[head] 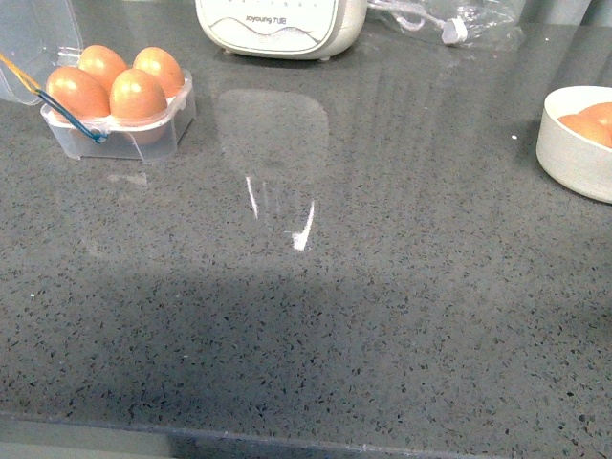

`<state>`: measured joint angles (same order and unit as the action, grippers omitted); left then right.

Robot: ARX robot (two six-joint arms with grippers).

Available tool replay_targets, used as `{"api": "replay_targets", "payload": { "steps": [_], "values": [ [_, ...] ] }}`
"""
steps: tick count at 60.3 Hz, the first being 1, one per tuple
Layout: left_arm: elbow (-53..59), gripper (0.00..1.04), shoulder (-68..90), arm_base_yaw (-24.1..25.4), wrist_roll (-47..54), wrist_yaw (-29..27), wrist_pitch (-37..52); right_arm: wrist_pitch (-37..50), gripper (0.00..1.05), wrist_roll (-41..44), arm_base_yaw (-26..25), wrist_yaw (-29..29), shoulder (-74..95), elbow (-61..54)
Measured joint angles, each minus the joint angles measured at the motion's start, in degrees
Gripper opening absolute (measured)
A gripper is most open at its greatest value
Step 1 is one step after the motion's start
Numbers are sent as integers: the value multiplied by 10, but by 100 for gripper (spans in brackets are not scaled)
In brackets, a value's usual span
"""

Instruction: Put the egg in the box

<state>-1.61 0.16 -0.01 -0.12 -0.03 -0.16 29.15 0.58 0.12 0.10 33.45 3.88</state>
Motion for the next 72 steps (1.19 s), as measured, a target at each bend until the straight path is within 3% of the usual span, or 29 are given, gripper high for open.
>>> {"api": "replay_targets", "payload": {
  "steps": [65, 72],
  "values": [
    [0, 98, 0, 0, 0, 0, 0, -193, 3, 0, 0, 0, -237, -36],
    [0, 98, 0, 0, 0, 0, 0, -284, 3, 0, 0, -1, -309, -35]
  ]
}}
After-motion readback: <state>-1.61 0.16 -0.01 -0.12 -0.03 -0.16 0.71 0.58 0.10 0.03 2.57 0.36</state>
